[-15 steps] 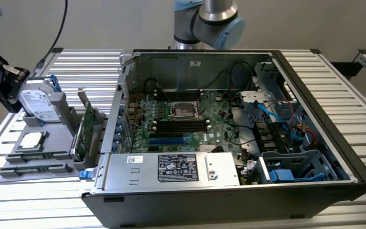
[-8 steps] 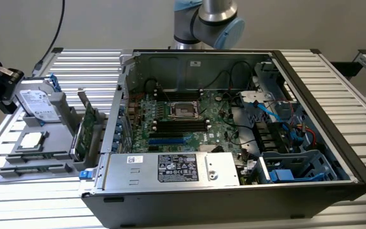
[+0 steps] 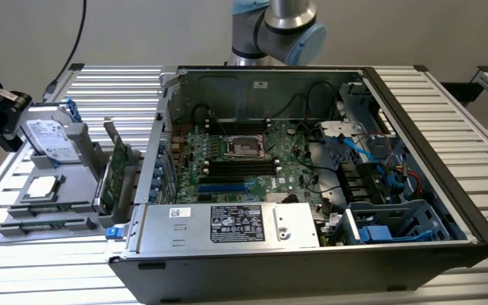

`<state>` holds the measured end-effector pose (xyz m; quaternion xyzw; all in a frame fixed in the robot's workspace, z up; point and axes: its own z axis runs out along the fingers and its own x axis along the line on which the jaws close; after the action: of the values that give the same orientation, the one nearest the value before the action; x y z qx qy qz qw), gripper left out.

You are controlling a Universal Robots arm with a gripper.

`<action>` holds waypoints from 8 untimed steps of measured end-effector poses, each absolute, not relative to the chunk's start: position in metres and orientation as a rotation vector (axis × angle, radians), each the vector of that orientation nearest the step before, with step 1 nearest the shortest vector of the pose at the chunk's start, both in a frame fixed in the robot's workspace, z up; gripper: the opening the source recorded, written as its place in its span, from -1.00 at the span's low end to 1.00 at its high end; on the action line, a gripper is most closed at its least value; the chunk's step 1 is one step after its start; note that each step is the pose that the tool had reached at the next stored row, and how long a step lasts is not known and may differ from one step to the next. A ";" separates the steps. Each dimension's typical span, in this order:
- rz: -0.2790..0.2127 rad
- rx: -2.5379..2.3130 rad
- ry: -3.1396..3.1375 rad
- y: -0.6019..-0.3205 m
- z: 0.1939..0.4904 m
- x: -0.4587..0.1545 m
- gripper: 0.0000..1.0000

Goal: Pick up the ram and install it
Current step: 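Pick up the ram and move it above insertion slot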

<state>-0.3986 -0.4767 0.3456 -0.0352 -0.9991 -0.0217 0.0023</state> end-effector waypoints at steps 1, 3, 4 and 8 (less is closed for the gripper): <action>-0.068 -0.110 -3.134 -0.477 0.346 -0.399 -0.79; -0.068 -0.109 -3.134 -0.477 0.345 -0.399 -0.79; -0.072 -0.099 -3.134 -0.477 0.345 -0.401 -0.79; -0.083 -0.032 -3.135 -0.478 0.341 -0.404 -0.79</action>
<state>-0.4035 -0.4778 0.3409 -0.0102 -0.9996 -0.0265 0.0029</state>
